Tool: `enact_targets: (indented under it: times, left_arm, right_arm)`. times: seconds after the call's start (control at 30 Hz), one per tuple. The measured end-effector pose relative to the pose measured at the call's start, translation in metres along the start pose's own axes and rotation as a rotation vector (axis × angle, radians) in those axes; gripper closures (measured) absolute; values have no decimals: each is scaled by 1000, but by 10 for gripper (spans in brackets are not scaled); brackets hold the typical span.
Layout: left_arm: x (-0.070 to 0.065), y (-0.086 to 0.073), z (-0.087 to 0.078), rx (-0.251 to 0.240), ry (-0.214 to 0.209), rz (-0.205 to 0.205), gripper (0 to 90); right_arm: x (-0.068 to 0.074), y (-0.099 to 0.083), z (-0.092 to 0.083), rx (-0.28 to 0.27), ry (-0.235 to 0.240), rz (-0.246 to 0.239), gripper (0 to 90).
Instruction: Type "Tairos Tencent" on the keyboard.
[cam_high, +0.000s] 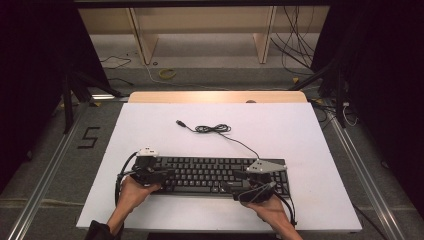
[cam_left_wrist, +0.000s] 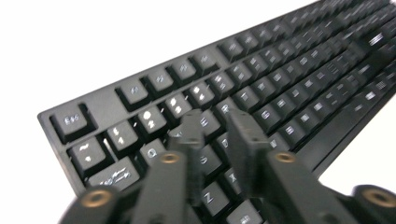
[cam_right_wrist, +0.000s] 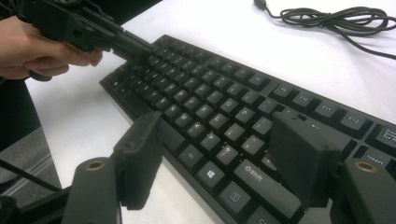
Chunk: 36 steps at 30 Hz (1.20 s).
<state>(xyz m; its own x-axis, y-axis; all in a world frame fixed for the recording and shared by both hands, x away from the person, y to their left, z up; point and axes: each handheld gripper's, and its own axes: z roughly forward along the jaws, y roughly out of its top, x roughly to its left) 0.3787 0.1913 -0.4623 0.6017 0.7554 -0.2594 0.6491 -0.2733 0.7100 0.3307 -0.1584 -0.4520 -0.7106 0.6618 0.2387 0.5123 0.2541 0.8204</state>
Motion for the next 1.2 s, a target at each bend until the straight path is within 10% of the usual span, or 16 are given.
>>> enact_targets:
  times: [0.5, 1.2]
  left_arm:
    - [-10, 2, -8, -112, -91, 0, 348]
    - [-31, -3, -9, -114, -132, 47, 279]
  right_arm:
    - [-2, 0, -3, -9, -11, -1, 353]
    - [-7, -3, -12, -26, -35, 9, 351]
